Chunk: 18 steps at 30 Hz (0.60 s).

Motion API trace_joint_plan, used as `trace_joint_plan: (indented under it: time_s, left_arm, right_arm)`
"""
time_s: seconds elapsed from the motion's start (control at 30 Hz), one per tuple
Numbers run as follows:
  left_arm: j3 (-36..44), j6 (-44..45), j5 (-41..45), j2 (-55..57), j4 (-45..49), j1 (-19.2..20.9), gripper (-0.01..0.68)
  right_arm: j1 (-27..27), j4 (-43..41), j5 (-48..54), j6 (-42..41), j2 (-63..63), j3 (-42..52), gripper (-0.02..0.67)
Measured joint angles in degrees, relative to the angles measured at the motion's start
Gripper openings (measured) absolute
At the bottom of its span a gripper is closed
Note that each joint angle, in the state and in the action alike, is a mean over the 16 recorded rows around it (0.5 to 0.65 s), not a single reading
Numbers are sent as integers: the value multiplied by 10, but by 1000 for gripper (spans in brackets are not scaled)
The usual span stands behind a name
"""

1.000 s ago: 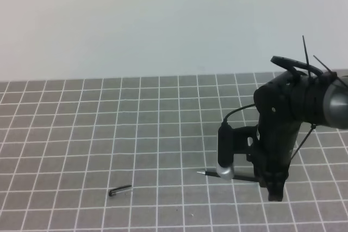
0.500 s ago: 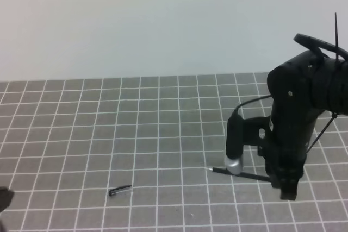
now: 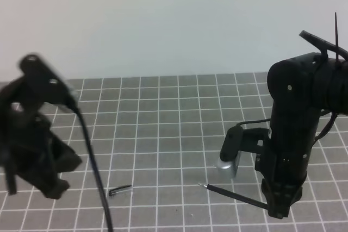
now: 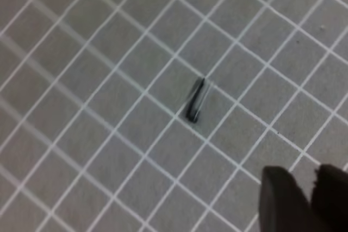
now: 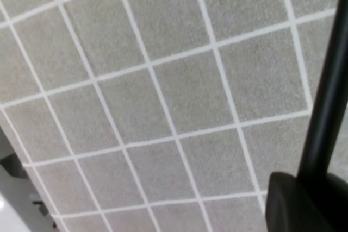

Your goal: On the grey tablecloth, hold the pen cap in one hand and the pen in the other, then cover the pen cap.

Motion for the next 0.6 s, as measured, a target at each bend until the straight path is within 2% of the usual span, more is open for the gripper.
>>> trace_joint_plan:
  time_s: [0.33,0.43,0.6]
  left_arm:
    - [-30,129,-25,171,13,-31,361]
    - [-32,171,-40,210,29,-42,396]
    - [-32,228,-65,263,55,-62,409]
  right_arm:
    - [0,3,7,35,1,0,76]
    - [0,0,7,45,1,0,76]
    - [0,-6,7,56,2,0,76]
